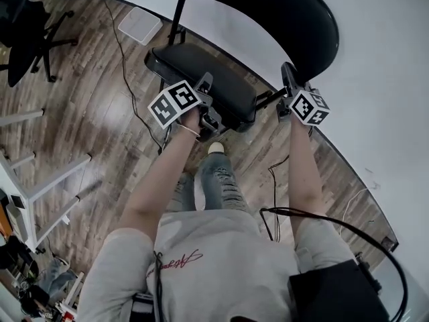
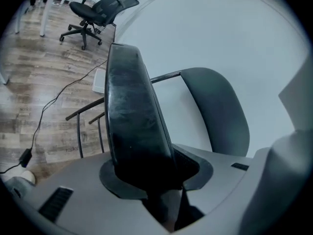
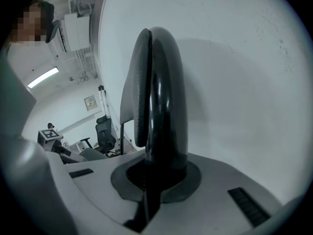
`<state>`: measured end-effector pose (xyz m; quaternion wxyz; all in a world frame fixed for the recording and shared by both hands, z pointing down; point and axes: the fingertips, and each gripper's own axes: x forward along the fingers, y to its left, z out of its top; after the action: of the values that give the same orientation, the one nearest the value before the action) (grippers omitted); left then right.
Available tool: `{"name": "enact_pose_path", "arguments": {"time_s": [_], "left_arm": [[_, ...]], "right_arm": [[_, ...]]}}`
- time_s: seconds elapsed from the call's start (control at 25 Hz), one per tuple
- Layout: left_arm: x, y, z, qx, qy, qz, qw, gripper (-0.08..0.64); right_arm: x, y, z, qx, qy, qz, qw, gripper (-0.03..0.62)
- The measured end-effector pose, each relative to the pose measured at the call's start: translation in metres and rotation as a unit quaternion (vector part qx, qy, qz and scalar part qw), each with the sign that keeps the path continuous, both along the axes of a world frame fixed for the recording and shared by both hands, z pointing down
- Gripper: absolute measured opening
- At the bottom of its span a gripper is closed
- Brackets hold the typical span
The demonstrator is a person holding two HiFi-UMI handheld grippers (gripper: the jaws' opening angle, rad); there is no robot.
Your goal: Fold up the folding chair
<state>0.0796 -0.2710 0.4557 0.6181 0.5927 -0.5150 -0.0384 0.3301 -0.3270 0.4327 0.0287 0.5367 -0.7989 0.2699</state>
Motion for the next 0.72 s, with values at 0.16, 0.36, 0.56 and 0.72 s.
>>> {"name": "enact_pose_path", "arguments": {"time_s": [0.16,0.36,0.56,0.72], "left_arm": [[0.018,-0.026,-0.007,-0.034,-0.033,0.011,0.9988,0.169],[0.042,-0.056,-0.010,-0.074,-0.062,0.026,0.9950,0.178],[0.063,-0.085,-0.010,-0.111,-0.087,0.045,0.9891,0.190],[0.076,-0.104,-0.008,-0.135,-0.103,0.046,0.9843,0.192]], "right_arm": [[0.004,-0.006,0.004,-0.025,0.061,0.013,0.998,0.014],[0.009,-0.005,0.007,-0.037,0.090,0.001,0.995,0.014],[0.012,-0.011,0.003,-0.052,0.095,0.004,0.994,0.014],[0.017,-0.016,0.001,-0.057,0.090,0.010,0.994,0.014]]}}
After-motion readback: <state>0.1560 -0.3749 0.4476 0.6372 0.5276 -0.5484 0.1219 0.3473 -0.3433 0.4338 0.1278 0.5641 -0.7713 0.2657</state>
